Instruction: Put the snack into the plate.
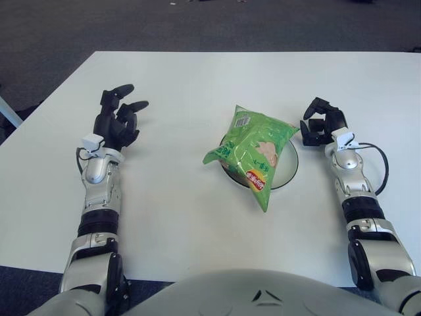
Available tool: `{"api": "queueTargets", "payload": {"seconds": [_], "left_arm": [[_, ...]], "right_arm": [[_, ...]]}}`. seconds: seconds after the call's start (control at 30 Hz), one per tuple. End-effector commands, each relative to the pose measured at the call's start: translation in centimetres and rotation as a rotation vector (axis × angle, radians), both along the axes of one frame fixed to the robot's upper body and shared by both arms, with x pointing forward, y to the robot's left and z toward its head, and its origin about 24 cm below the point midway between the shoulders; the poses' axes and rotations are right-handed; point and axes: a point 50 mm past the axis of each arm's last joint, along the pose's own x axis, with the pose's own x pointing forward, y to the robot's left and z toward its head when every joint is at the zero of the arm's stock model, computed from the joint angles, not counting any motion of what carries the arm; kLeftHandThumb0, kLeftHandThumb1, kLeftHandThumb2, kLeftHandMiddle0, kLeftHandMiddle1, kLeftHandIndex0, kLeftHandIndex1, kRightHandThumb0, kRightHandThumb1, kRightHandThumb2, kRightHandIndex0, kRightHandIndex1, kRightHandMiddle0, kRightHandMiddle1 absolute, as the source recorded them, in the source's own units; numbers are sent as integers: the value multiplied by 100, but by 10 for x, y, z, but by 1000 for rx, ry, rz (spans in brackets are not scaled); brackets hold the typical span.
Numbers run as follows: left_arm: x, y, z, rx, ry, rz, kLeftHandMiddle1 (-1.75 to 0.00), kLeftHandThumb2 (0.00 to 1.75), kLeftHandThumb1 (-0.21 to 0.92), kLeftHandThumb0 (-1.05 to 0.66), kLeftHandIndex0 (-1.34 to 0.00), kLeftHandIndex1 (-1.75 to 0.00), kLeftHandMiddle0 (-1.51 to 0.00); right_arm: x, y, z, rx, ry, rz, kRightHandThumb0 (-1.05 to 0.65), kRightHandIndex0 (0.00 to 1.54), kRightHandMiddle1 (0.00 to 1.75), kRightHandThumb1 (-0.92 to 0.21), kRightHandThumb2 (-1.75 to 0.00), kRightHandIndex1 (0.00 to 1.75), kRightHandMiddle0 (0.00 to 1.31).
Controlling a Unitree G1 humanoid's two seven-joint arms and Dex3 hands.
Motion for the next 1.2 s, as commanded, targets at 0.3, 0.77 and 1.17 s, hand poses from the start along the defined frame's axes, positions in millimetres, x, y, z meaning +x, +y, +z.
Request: {"api": "queueTargets", "payload": {"seconds": [0.3,0.77,1.17], "left_arm": [[-26,-23,-45,-35,164,34,-175,131,32,-48,-61,-175,-120],[-34,-39,-56,-142,251,-61,-175,142,23,-52,-69,-175,-134],[-41,-50,-60,-140,383,-119,-175,137,28,-50,-65,-175,-132]], "right_arm": [[-20,-9,-39,-9,172,1,-50,133,175,-27,-138,175,66],[-21,-11,-38,-7,159,15,-49,135,175,-29,-135,175,64],[-20,-11,-38,48,117,-53,-49,134,175,-30,-134,175,63]]}}
